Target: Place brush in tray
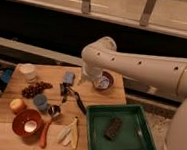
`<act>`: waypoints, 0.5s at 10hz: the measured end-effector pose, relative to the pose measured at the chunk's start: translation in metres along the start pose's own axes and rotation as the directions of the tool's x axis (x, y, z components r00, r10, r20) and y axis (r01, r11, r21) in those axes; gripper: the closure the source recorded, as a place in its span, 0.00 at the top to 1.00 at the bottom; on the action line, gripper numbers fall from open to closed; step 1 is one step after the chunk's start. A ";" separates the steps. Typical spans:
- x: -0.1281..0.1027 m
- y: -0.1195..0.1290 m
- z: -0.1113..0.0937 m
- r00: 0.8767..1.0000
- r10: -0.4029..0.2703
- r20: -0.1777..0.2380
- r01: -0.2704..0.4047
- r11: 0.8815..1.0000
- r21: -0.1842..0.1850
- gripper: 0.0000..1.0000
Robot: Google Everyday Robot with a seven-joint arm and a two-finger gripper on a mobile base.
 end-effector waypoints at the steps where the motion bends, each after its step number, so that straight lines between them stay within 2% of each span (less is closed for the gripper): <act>1: 0.006 0.011 0.018 0.999 -0.006 -0.038 0.006 1.000 -0.014 0.65; 2: 0.014 0.024 0.031 0.997 -0.026 -0.068 0.025 0.999 -0.022 0.65; 5: 0.013 0.020 0.031 0.998 -0.025 -0.066 0.024 1.000 -0.016 0.65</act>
